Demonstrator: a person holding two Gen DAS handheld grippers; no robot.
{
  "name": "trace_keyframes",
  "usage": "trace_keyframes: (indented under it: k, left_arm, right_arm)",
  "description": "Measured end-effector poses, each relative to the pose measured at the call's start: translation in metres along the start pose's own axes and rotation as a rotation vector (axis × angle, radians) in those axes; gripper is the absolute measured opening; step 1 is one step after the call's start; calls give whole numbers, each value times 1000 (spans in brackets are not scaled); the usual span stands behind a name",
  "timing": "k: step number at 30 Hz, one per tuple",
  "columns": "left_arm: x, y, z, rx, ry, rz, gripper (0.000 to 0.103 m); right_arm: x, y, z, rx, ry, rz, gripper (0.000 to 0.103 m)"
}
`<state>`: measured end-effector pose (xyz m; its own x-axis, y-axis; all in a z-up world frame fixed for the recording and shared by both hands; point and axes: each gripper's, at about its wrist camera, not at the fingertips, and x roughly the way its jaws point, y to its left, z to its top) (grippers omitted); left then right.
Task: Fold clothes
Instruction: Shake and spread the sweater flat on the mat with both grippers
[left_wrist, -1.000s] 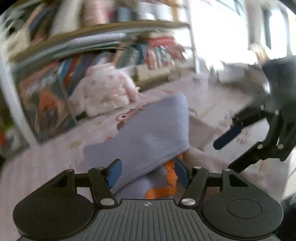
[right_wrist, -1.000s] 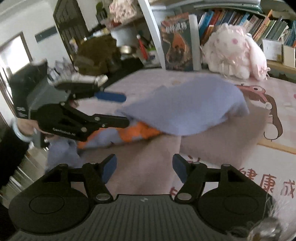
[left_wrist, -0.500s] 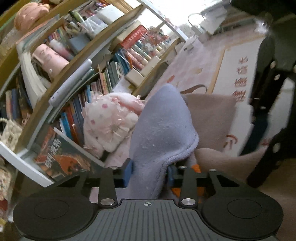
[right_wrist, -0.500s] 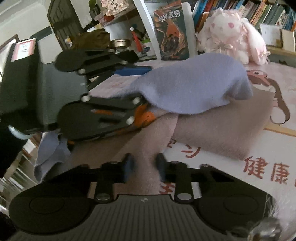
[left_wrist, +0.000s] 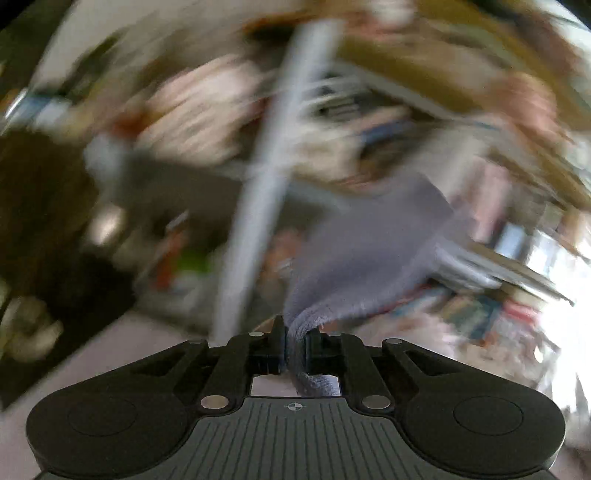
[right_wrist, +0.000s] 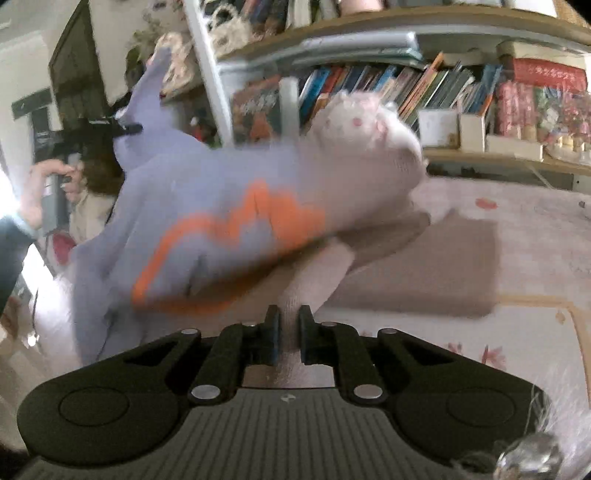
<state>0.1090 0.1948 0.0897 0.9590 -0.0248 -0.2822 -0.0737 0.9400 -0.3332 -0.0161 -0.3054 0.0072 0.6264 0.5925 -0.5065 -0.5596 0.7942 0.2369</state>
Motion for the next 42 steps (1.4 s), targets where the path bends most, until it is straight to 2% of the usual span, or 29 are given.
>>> trace_keyframes:
  k: [1, 4, 8, 10, 13, 14, 17, 19, 21, 23, 25, 28, 32, 34, 37, 39, 42]
  left_arm:
    - [5, 14, -9, -4, 38, 45, 9]
    - [14, 41, -32, 0, 143, 118, 10]
    - [8, 65, -44, 4, 179, 177, 13]
    - [2, 74, -40, -27, 189, 177, 15]
    - [-9, 75, -37, -11, 195, 158, 20]
    - [-9, 72, -35, 16, 192, 155, 23]
    - [-26, 52, -40, 144, 150, 171, 48]
    - [-41, 45, -41, 190, 64, 198, 74]
    - [-54, 41, -39, 206, -4, 221, 76]
    - [-62, 43, -35, 166, -25, 235, 76]
    - [-70, 39, -35, 146, -28, 185, 76]
    - [-73, 23, -43, 159, 34, 43, 76]
    - [-69, -25, -81, 289, 168, -139, 76]
    - [-69, -48, -102, 361, 204, -203, 76]
    - [-69, -72, -124, 443, 243, -270, 76]
    - [-67, -79, -135, 468, 278, -302, 76]
    - [-60, -73, -145, 491, 334, -283, 76]
  right_arm:
    - [-1, 4, -4, -7, 20, 18, 10]
    - [5, 18, -12, -8, 66, 98, 10]
    - [17, 26, -7, 4, 72, 135, 10]
    - [22, 27, -6, 20, 77, 150, 10]
    - [28, 28, -5, 30, 87, 161, 10]
    - [29, 28, -6, 35, 89, 163, 10]
    - [34, 25, -7, 47, 93, 169, 11]
    - [36, 25, -7, 50, 94, 170, 11]
    - [36, 26, -7, 53, 95, 171, 11]
    - [37, 26, -7, 57, 96, 174, 11]
    - [38, 27, -7, 60, 95, 176, 12]
    - [38, 28, -7, 64, 93, 177, 12]
    - [35, 27, -5, 74, 88, 182, 16]
    - [28, 23, 0, 81, 71, 183, 19]
    - [15, 14, 7, 84, 28, 147, 36]
    - [9, 3, 13, 90, 7, 93, 39]
    - [9, -17, 19, 111, -1, -10, 40]
